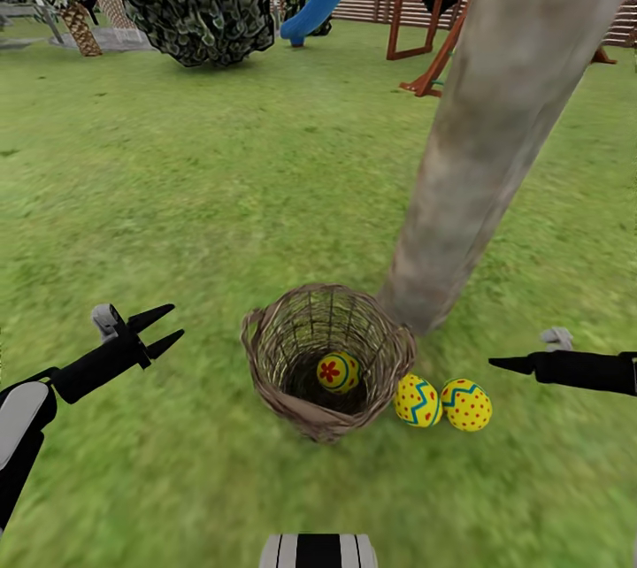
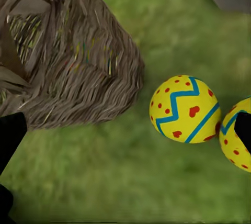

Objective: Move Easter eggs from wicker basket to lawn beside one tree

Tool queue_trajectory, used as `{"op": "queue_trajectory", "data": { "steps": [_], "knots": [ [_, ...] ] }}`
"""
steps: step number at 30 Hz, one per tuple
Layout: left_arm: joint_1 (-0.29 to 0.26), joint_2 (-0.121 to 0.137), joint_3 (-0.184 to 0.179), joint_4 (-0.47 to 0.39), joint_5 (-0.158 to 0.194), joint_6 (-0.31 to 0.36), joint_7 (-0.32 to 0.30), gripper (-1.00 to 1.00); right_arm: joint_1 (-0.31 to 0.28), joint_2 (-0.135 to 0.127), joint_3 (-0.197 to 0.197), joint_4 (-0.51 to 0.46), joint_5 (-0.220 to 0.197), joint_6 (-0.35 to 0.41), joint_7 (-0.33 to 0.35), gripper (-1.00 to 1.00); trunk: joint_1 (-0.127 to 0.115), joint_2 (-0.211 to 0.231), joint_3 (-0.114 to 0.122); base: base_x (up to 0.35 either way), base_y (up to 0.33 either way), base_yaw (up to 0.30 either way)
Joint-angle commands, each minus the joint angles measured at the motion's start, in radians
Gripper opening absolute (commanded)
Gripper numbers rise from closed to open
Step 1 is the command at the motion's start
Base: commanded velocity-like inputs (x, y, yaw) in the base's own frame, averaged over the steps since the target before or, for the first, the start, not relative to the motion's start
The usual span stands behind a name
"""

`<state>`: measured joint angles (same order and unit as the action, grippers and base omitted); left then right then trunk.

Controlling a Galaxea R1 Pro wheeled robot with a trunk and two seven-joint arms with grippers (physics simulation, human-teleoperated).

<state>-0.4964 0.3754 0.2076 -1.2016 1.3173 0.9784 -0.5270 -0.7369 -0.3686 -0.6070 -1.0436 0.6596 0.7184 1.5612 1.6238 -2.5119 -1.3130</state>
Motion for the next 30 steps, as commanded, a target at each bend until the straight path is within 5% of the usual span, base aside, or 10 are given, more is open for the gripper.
{"op": "queue_trajectory", "data": {
  "steps": [1,16,19,20,23,25,28,30],
  "knots": [
    [-0.001,0.0,0.001,0.001,-0.003,0.005,-0.004,1.0,0.001,0.0,-0.002,-0.002,0.009,0.01,0.01,1.0,-0.001,0.0,0.003,-0.215,0.0,0.0],
    [-0.001,-0.003,0.001,0.001,-0.007,0.004,-0.003,1.0,0.028,0.009,0.0,-0.006,0.016,0.01,0.01,1.0,-0.008,0.003,0.061,-0.165,0.033,0.0],
    [-0.001,-0.004,0.001,0.001,-0.008,0.003,-0.002,1.0,0.029,0.017,0.005,-0.077,0.015,0.024,0.01,1.0,-0.009,0.004,0.073,-0.013,0.006,0.0],
    [-0.001,-0.004,0.001,0.001,-0.007,0.003,-0.002,1.0,0.03,0.031,0.015,-0.095,0.016,0.059,0.01,1.0,-0.009,0.004,0.077,-0.002,0.001,0.0],
    [-0.001,-0.004,0.001,0.001,-0.007,0.003,-0.002,1.0,0.033,0.088,0.124,-0.17,0.012,0.179,0.01,1.0,-0.011,0.005,0.088,0.0,0.0,0.0],
    [-0.001,-0.004,0.001,0.001,-0.007,0.004,-0.003,1.0,0.033,0.144,0.159,-0.226,0.013,0.245,0.01,1.0,-0.012,0.006,0.096,0.0,0.0,0.0],
    [-0.001,-0.005,0.0,0.001,-0.007,0.004,-0.003,1.0,0.033,0.217,0.267,-0.266,0.018,0.282,0.01,1.0,-0.013,0.006,0.108,0.0,0.0,0.0],
    [-0.001,-0.006,0.0,0.001,-0.008,0.003,-0.002,1.0,0.033,0.251,0.279,-0.278,0.018,0.286,0.01,1.0,-0.014,0.007,0.115,0.0,0.0,0.0]
  ]
}}
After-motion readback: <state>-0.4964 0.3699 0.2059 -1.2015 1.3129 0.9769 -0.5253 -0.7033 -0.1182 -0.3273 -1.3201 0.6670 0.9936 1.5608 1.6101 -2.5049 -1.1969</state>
